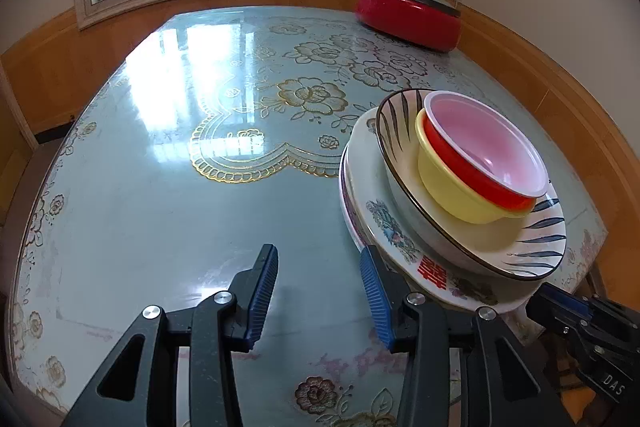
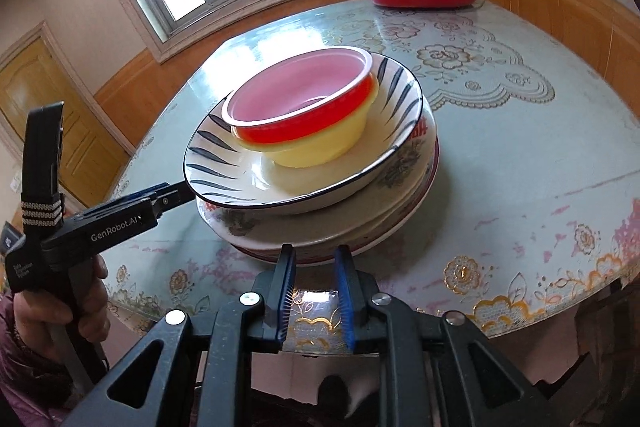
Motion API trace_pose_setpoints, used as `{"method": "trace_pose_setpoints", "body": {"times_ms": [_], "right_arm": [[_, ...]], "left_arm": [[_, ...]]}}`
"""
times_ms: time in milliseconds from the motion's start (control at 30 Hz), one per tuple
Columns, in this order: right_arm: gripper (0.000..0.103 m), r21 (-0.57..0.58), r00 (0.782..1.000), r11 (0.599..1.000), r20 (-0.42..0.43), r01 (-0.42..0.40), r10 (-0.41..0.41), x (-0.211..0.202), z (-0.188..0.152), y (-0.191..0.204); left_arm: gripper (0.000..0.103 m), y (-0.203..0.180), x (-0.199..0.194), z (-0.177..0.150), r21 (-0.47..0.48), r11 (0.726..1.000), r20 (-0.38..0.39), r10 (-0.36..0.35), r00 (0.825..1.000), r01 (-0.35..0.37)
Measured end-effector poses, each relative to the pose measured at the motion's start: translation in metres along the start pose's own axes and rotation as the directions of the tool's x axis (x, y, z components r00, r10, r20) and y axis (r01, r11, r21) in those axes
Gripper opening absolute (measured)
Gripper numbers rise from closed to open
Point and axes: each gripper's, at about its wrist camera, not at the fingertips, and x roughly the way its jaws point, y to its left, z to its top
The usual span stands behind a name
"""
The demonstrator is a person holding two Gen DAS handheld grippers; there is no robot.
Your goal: Organize plates and bowls
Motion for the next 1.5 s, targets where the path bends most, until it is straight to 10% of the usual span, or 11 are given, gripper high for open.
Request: {"method": "trace_pose_setpoints", "body": {"times_ms": [500, 933, 1500], "right_arm": [[0.028, -0.067, 0.999, 0.997, 0.022, 0.034, -0.032, -0.009, -0.006, 0.003], [0.036, -0.019, 0.986, 0.995, 0.135, 0.096, -0.093, -0.036, 0.004, 0.015], [0.043, 0.320, 0.810, 0.835, 0.251, 0.447, -0.530, -0.036, -0.015, 0.086]], "left_arm": [[0.054, -0.016, -0.043, -0.021, -0.038, 0.996, 0.099, 0.088, 0.991, -0.085], [0.067, -0.036, -0.064, -0.021, 0.042, 0.999, 0.153, 0.009, 0.988, -0.015], [0.094, 0.009, -0.068, -0.030, 0.252, 0.962, 0.161, -0.153, 0.975, 0.109]]}}
